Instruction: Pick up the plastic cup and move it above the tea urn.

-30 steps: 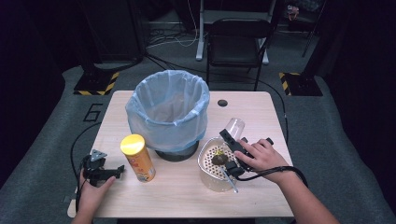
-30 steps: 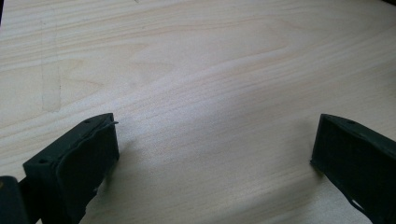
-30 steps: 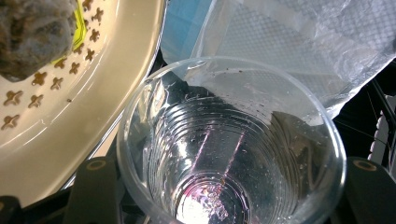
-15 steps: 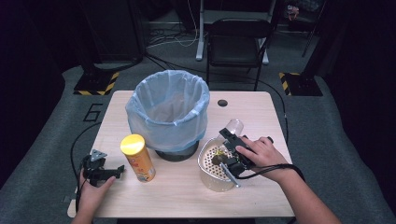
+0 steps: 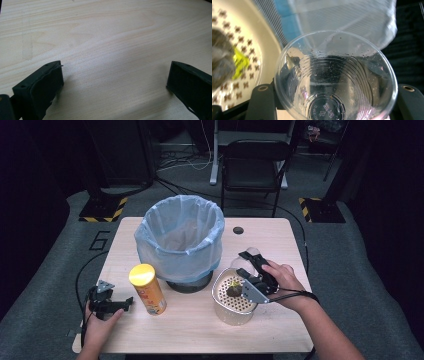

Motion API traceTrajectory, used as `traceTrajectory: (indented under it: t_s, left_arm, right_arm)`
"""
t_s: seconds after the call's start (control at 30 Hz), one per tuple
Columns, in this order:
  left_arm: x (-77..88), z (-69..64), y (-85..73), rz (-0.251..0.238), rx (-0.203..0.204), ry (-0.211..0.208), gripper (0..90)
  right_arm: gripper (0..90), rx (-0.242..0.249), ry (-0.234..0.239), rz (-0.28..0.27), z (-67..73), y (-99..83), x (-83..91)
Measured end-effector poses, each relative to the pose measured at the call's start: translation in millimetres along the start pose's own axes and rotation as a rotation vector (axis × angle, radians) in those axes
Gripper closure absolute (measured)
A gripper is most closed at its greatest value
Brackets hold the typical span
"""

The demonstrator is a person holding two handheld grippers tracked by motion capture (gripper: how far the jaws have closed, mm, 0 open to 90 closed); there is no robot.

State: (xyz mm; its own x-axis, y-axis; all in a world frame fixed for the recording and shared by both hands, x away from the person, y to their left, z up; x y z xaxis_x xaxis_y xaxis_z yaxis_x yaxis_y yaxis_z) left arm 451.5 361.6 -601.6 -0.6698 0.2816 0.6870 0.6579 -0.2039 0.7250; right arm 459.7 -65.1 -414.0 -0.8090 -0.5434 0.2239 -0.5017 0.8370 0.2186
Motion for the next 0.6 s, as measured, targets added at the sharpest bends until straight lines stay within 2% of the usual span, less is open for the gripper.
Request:
traceTrajectory:
  t_s: [0.1, 0.2, 0.23, 0.33, 0.43, 0.6]
  left_arm:
    - [0.1, 0.2, 0.0, 0.0, -0.001, 0.002, 0.3]
    - [0.2, 0.5, 0.0, 0.001, -0.004, 0.003, 0.4]
    - [0.0, 0.0, 0.0, 0.0, 0.0, 0.0, 0.4]
    - [0.1, 0.2, 0.0, 0.0, 0.0, 0.002, 0.4]
    - [0.0, -0.1, 0.0, 0.0, 0.001, 0.0, 0.4]
    - [0.2, 0.5, 0.0, 0.001, -0.004, 0.003, 0.3]
  right_arm:
    - [34.3, -0.166, -0.02, -0.035, -6.1, -1.8, 0.4]
    - [34.2, -0.364, -0.049, -0.085, -16.8, -5.5, 1.4]
    - [34.2, -0.44, -0.042, -0.1, -17.8, -6.6, 1.2]
    - [34.2, -0.608, -0.044, -0.141, -25.0, -11.5, 1.7]
    - [34.0, -0.801, -0.024, -0.178, -28.7, -14.8, 3.7]
    - [34.0, -1.097, -0.02, -0.269, -37.8, -18.5, 7.8]
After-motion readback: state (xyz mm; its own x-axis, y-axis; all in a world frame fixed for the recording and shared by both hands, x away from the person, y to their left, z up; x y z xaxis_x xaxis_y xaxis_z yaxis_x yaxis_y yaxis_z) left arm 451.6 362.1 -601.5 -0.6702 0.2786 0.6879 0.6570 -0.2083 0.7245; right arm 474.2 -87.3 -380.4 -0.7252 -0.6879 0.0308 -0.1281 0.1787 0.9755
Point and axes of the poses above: each handheld gripper's, and its own axes: x roughly backward along the jaws, y roughly out of its top, z roughly to its left, the point moved 10 cm from there along -x, roughly forward along the jaws, and after that the axes turned 3 degrees about -y, right-handed, at the moved point
